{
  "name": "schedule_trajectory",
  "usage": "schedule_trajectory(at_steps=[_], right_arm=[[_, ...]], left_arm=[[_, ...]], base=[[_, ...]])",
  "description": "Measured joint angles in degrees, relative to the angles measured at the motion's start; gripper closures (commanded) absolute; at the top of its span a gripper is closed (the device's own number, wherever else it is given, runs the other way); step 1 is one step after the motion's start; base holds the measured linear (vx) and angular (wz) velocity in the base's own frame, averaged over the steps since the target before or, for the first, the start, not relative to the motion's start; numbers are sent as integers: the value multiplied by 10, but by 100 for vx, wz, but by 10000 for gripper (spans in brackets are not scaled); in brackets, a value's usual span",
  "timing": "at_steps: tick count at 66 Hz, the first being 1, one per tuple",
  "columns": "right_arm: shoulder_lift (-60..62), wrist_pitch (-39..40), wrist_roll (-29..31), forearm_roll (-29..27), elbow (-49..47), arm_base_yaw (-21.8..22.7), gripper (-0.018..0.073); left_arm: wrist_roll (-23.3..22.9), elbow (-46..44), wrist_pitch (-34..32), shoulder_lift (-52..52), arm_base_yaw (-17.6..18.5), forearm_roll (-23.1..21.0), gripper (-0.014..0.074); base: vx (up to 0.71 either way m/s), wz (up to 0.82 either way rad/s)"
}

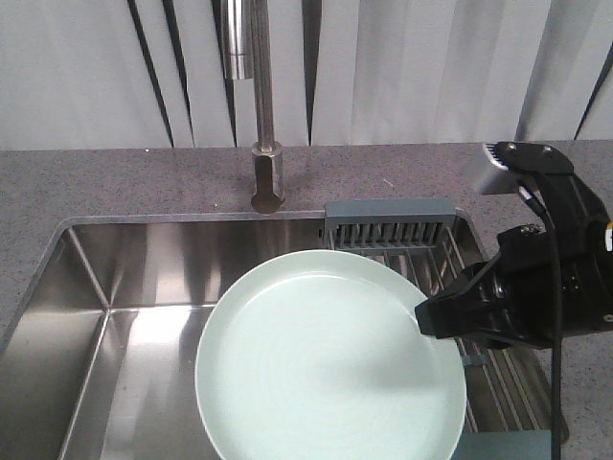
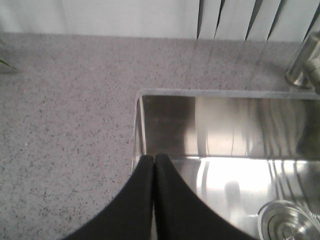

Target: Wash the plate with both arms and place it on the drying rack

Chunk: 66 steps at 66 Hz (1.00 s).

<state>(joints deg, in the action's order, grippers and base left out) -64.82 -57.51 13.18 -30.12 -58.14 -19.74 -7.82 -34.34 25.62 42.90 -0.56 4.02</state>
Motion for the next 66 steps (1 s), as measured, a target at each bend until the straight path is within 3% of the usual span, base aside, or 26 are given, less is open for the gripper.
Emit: schedule_trajectory(at_steps=[14, 26, 32, 38, 45, 56, 66], right_arm=[[0, 0, 1, 0, 0, 0, 568], [0, 0, 1, 0, 0, 0, 568], [0, 0, 1, 0, 0, 0, 568], [0, 0, 1, 0, 0, 0, 568], [0, 0, 1, 0, 0, 0, 568], [0, 0, 1, 0, 0, 0, 568], [0, 0, 1, 0, 0, 0, 568]], left_arm=[[-2, -2, -5, 77, 0, -1, 540], [1, -48, 29, 143, 0, -6, 307], [27, -81, 55, 173, 6, -24, 160], [90, -116, 80, 204, 16, -67, 50], [178, -150, 104, 236, 23, -132, -4], [346, -197, 118, 291, 33, -246, 12], [508, -231, 120, 342, 40, -378, 21]], base=[[0, 0], [0, 0], [0, 0], [0, 0], [0, 0], [0, 0], [0, 0]])
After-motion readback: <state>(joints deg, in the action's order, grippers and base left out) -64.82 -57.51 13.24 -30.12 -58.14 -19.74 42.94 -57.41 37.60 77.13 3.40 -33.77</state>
